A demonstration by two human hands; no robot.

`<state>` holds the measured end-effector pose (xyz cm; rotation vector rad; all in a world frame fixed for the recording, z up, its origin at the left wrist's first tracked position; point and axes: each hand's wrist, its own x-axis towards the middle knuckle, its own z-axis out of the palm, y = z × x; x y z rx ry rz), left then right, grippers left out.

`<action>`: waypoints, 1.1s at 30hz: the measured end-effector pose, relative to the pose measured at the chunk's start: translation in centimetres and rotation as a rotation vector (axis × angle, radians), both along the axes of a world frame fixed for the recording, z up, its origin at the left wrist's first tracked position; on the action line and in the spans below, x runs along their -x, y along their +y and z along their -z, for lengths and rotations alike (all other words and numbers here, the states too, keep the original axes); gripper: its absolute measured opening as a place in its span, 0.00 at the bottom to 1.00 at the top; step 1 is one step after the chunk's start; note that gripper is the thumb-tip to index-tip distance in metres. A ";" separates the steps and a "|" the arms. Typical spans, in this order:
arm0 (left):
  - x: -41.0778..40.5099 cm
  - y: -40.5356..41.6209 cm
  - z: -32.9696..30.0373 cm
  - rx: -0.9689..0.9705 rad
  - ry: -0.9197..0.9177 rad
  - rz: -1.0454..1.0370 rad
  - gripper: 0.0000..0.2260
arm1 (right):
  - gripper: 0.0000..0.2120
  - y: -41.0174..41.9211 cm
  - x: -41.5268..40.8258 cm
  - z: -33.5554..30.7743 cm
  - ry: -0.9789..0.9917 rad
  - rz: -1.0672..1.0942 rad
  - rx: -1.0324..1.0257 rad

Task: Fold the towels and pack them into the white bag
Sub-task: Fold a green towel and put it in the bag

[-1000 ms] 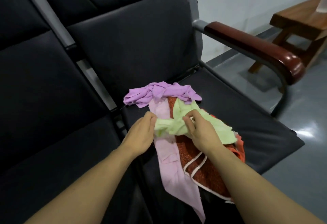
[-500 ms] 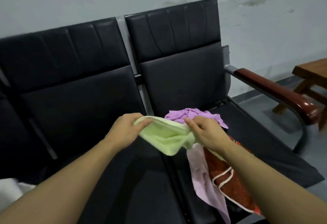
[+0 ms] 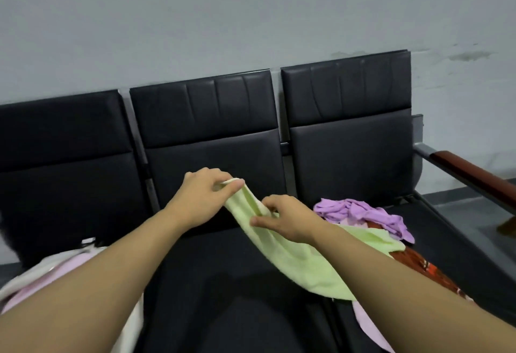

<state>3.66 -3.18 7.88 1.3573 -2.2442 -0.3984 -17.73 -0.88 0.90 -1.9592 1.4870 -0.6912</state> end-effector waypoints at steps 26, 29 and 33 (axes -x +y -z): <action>-4.9 7.2 0.3 -0.618 0.441 0.057 0.20 | 0.14 4.3 -5.5 -7.6 0.013 -0.159 -0.141; -4.0 7.5 0.4 -0.531 0.464 0.082 0.16 | 0.15 4.5 -5.7 -8.3 0.037 -0.217 -0.213; -4.3 7.3 0.6 -0.360 0.400 0.083 0.07 | 0.17 5.1 -4.7 -8.4 -0.031 -0.288 -0.331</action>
